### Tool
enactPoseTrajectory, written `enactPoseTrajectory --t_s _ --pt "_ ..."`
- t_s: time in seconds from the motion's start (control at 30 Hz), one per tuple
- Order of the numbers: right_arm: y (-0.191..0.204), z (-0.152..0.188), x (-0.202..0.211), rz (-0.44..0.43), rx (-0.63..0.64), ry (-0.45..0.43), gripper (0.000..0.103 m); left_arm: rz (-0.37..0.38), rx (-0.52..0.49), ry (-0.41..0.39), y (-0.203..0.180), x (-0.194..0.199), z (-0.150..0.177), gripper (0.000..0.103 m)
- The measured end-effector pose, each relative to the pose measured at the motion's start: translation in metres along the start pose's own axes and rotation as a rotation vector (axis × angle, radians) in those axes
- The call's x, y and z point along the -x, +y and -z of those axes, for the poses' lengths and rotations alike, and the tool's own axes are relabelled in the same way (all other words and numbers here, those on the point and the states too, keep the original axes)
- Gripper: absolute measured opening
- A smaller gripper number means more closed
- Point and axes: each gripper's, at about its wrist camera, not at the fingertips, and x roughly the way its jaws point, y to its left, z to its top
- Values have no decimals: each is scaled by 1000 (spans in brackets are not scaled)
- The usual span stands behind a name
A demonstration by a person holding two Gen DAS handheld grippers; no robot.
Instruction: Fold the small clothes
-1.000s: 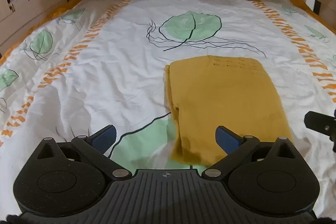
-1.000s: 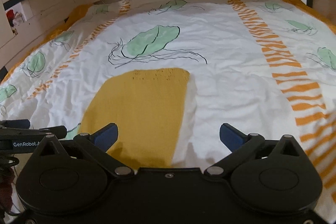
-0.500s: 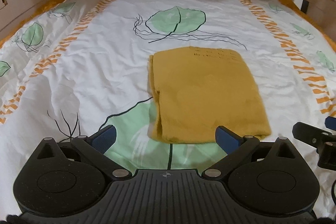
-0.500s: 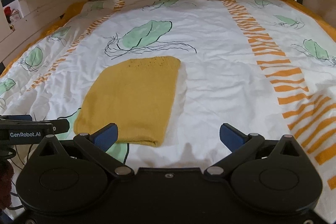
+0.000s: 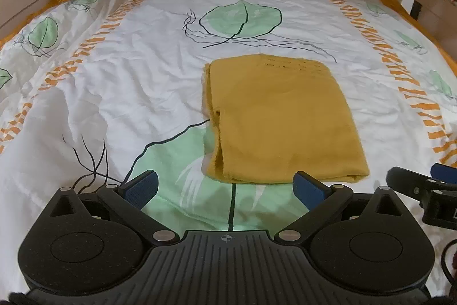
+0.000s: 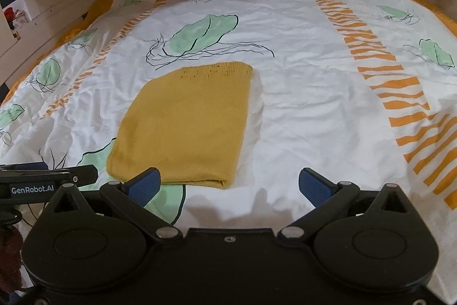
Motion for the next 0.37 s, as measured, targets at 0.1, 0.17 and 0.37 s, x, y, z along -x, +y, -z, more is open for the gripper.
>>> enactPoseTrajectory --t_s 0.1,0.17,0.37 --pt "1 0 0 -2 1 2 103 -2 4 1 2 -1 0 102" --pt "3 0 -1 -4 3 3 103 0 5 3 3 -2 0 102" --pt "5 -1 -5 -9 0 13 103 -8 5 -2 4 -3 1 102"
